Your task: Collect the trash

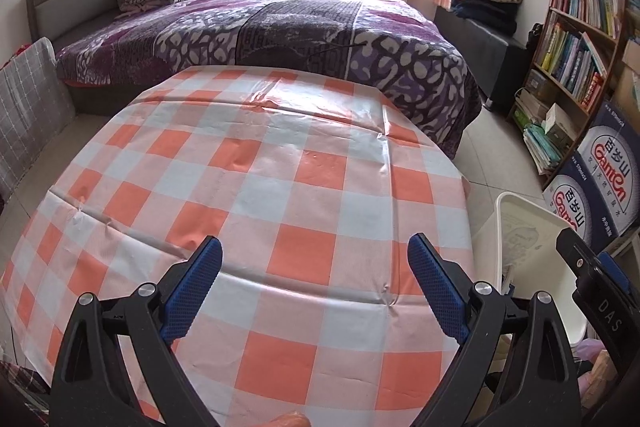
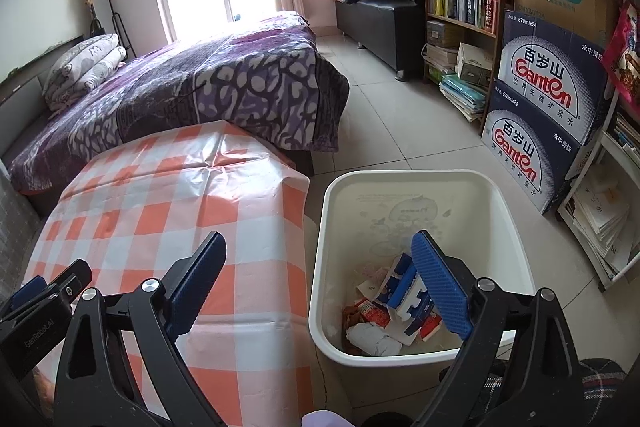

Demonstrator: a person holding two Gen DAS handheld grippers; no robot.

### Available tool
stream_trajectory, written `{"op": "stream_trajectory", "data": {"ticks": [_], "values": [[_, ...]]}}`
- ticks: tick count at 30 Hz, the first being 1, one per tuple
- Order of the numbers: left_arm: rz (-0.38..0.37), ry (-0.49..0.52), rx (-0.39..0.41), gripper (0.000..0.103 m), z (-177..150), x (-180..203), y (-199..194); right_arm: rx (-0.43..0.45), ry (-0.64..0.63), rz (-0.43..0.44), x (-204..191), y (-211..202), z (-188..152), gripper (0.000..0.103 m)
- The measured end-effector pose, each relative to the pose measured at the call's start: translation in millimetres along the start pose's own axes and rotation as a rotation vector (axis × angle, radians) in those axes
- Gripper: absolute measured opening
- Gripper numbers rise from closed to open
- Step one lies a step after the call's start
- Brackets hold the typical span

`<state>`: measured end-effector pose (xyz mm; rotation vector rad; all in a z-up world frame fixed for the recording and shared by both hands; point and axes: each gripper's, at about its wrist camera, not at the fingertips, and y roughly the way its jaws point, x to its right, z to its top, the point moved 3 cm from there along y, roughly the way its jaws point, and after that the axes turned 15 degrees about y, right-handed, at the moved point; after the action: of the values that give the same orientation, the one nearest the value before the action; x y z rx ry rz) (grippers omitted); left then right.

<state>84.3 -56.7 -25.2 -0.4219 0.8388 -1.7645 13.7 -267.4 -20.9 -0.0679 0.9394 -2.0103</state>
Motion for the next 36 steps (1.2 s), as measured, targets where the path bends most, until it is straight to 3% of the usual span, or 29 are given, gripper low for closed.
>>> {"op": "stream_trajectory", "data": {"ticks": [24, 36], "values": [[-0.043, 0.055, 0.033, 0.091, 15, 39, -5, 0.019, 0.073, -0.013, 32, -8, 14, 0.090], [-0.057, 0.102, 0.041, 0.091, 23, 78, -9, -0.010, 0.146, -0.100, 74, -9, 28, 0.090]]}}
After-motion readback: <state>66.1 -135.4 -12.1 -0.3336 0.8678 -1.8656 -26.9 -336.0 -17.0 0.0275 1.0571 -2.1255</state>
